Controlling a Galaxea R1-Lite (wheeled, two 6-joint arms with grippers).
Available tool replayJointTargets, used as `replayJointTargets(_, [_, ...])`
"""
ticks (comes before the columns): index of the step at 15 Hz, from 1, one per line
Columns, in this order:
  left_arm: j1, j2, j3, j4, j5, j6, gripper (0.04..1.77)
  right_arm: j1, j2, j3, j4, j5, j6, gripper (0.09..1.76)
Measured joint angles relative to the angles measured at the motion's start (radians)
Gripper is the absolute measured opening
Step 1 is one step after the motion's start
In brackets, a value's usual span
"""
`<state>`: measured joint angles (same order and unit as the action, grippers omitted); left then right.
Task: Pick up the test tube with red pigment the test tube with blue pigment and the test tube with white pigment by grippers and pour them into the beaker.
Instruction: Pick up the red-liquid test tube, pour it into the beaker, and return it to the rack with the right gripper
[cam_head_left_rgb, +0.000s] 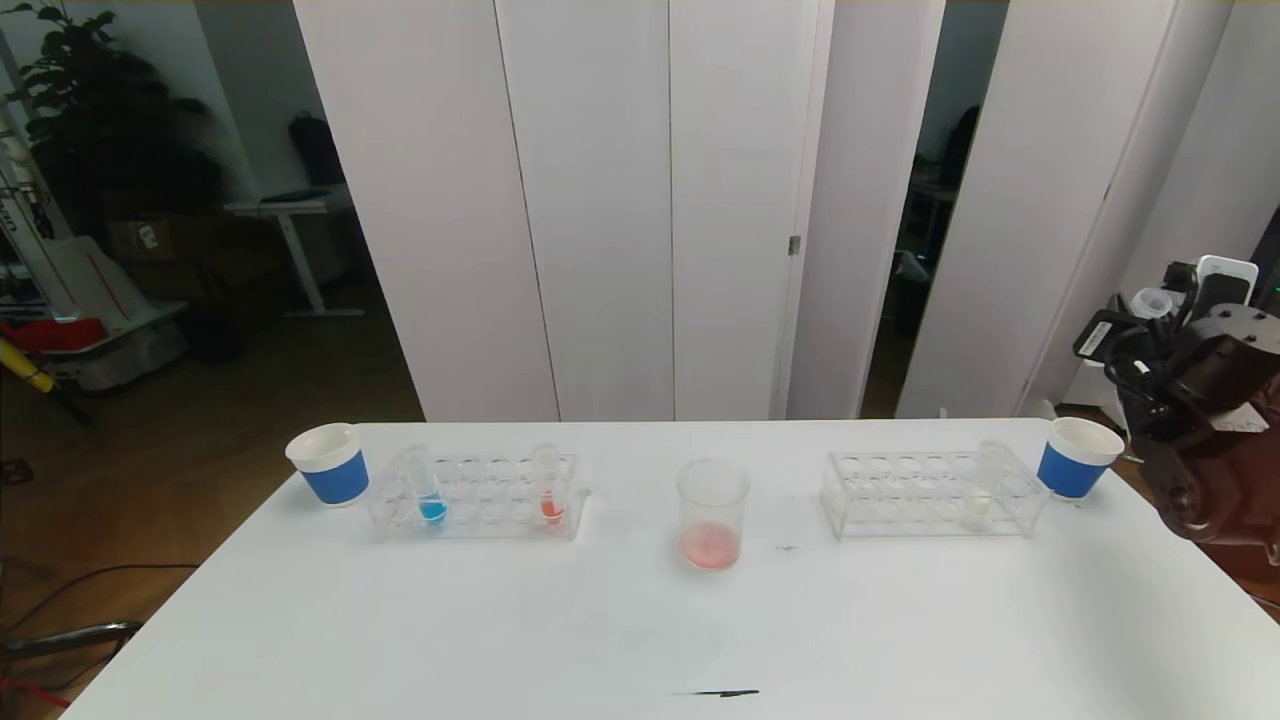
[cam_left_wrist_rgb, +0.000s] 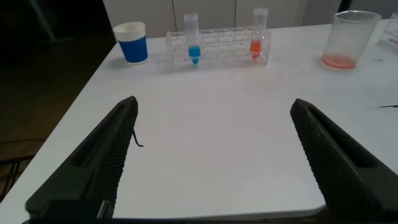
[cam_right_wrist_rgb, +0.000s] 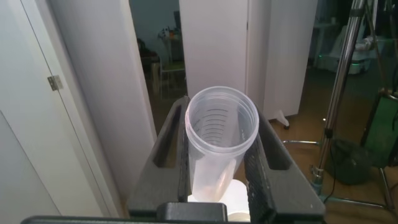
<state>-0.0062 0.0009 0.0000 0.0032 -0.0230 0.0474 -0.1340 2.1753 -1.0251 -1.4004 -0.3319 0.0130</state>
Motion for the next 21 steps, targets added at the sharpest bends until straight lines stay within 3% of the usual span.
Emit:
replayJointTargets(8, [0.0, 0.0, 0.0, 0.0, 0.0, 0.0, 1.75, -0.079, 0.146, -0.016, -0.007, 0.001, 0.007, 0.58])
replayJointTargets(21, [0.0, 0.0, 0.0, 0.0, 0.0, 0.0, 1.75, -0.081, 0.299, -0.067, 0.006, 0.056, 0.04, 0.58])
